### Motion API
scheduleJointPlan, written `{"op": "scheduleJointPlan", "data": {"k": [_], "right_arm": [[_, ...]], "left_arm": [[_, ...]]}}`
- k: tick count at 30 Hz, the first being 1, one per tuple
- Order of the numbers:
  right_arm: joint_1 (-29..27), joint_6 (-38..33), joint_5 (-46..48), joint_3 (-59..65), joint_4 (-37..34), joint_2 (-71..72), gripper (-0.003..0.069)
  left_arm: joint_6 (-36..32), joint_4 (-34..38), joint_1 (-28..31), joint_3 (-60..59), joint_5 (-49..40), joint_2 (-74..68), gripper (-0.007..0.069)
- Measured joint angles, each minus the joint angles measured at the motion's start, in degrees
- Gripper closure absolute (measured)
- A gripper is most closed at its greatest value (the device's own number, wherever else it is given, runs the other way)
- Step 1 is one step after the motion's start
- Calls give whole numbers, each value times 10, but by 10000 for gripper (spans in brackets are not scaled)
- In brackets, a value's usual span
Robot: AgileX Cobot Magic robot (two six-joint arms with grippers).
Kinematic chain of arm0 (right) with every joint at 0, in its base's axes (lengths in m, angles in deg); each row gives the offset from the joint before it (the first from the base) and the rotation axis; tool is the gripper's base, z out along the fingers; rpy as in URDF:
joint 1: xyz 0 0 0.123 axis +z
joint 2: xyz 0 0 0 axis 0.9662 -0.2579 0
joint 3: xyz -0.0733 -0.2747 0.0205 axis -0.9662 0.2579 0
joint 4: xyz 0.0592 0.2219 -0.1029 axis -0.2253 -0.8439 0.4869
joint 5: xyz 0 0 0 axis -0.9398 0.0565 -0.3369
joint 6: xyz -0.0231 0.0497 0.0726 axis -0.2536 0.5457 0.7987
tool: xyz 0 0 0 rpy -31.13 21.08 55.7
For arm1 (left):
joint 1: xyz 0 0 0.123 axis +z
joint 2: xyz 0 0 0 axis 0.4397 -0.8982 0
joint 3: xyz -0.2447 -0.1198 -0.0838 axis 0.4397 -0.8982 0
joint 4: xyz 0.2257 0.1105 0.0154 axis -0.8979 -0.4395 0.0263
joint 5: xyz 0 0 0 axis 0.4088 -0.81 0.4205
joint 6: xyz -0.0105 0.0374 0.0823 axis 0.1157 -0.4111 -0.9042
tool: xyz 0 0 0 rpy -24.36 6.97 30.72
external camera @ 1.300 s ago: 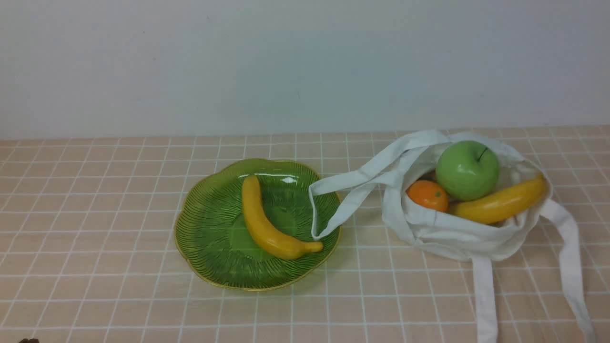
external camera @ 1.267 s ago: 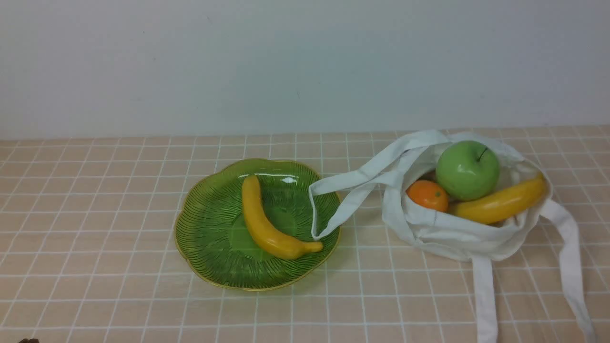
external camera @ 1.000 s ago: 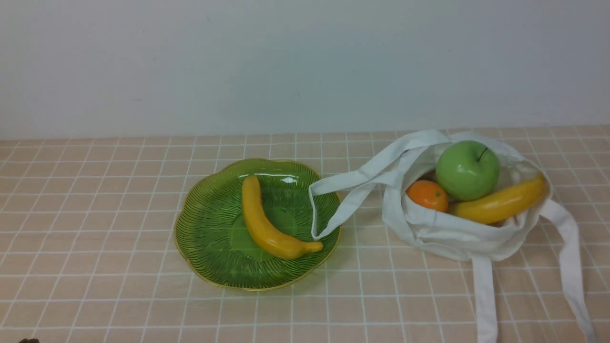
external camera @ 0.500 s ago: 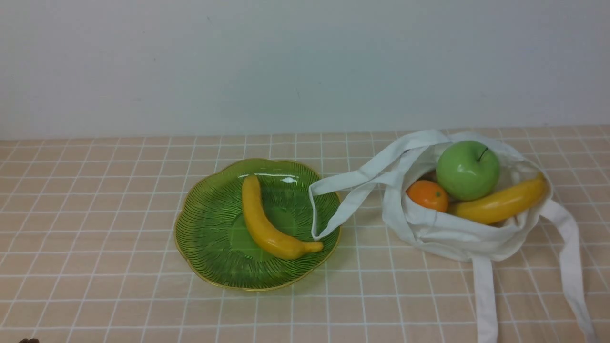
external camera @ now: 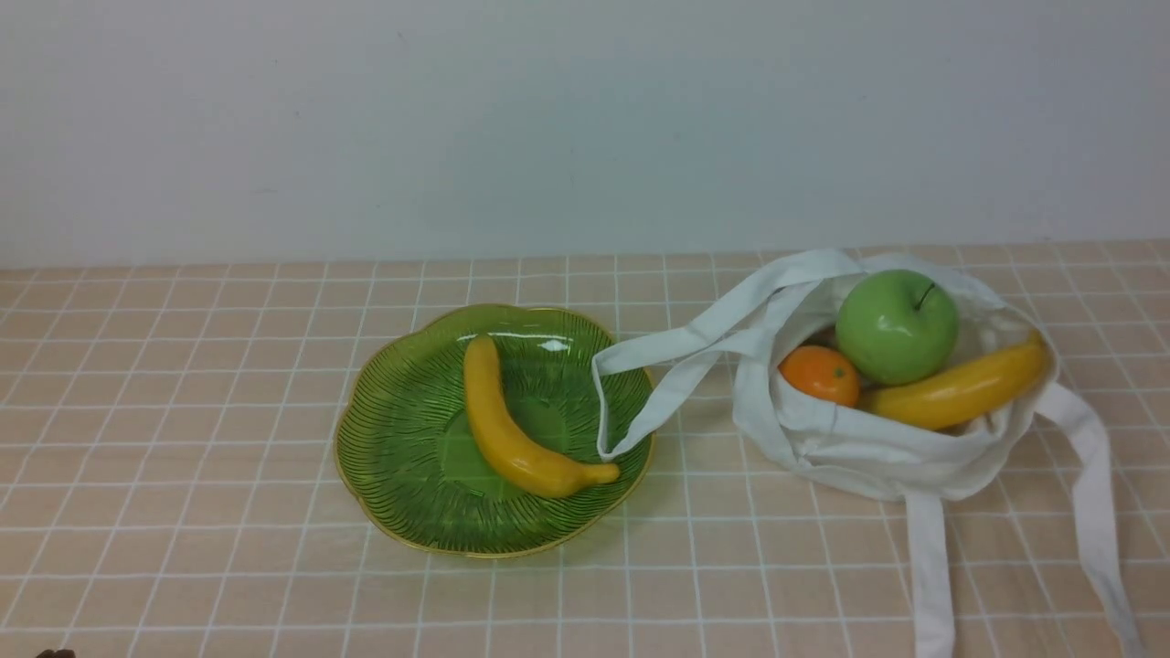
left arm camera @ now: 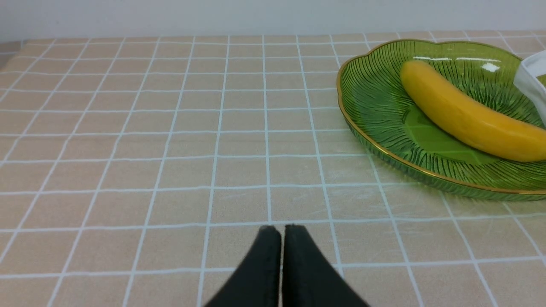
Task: Take the fruit out of the bag on the brown coffee tablecloth and place them on the plate.
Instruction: 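Reach into the cloth bag and grasp a fruit inside it with the right gripper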
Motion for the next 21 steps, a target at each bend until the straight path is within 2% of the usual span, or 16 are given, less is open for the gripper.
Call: {"op": "scheduleJointPlan", "data": {"k": [6,9,11,14,17,20,21], "right_arm": [[0,-4,-32,0,-3,0,671],[0,-4,-79,0,-7,0,671],[0,13,-144,0,-22,0,671],[0,28,-169,-21,-29,0,671],[0,30,-130,-88,-14,-18,671],[0,14,-1,-204,38,-103,671],[0,13,9,-218,42,-118,671]], "left_arm": [[0,0,0,0,0,0,632],[0,0,0,0,0,0,632],[0,0,0,0,0,0,632],[0,0,0,0,0,0,632],[0,0,0,0,0,0,632],[0,0,0,0,0,0,632],[0,0,0,0,0,0,632]]}}
